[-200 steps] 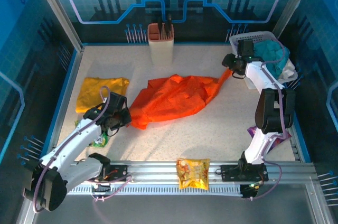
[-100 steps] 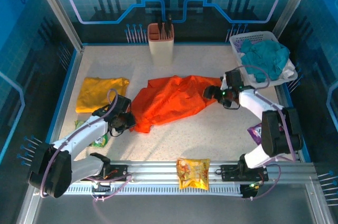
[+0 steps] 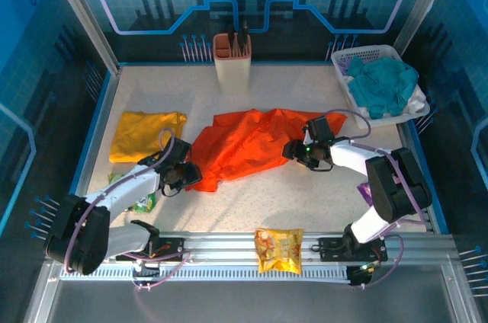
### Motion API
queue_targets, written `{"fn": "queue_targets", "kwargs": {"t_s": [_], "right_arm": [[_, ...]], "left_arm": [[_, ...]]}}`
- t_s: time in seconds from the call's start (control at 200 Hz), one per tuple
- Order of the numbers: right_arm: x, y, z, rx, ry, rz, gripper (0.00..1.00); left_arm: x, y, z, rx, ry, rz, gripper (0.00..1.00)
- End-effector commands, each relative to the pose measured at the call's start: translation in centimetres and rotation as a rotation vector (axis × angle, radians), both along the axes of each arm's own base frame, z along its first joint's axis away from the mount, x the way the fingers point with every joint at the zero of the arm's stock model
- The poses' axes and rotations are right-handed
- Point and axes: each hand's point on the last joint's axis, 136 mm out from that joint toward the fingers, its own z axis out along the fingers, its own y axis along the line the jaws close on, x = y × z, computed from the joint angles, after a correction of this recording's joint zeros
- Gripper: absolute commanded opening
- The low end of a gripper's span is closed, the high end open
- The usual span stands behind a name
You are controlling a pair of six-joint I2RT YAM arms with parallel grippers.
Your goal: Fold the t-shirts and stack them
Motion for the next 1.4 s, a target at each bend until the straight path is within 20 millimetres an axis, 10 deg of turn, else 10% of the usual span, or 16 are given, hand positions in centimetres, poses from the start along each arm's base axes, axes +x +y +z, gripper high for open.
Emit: {"fn": "queue_targets", "kwargs": {"t_s": [0.0, 0.335, 0.65, 1.176, 1.391], "right_arm": [[2.2, 0.6, 0.9, -0.002, -0.056, 0.001, 0.50], [2.2, -1.2, 3.6, -0.012, -0.064, 0.033, 0.02], [4.5, -0.3, 10.6, -0.103, -0.078, 0.106, 0.00], [14.5, 3.8, 4.1, -0.078, 0.064, 0.150, 0.25], [14.3, 3.1, 4.5, -0.101, -0.002, 0.158, 0.61]], "left_arm": [[-0.6, -0.5, -0.9, -0.032, 0.024, 0.003, 0.31], [-0.4, -2.1, 0.1, -0.049, -0.006, -0.048, 0.19], [0.5, -2.0, 2.4, -0.011, -0.037, -0.067, 0.08], [2.4, -2.0, 2.5, 0.042, -0.036, -0.104, 0.03], [2.4, -2.2, 1.7, 0.038, -0.021, -0.110, 0.03]]}}
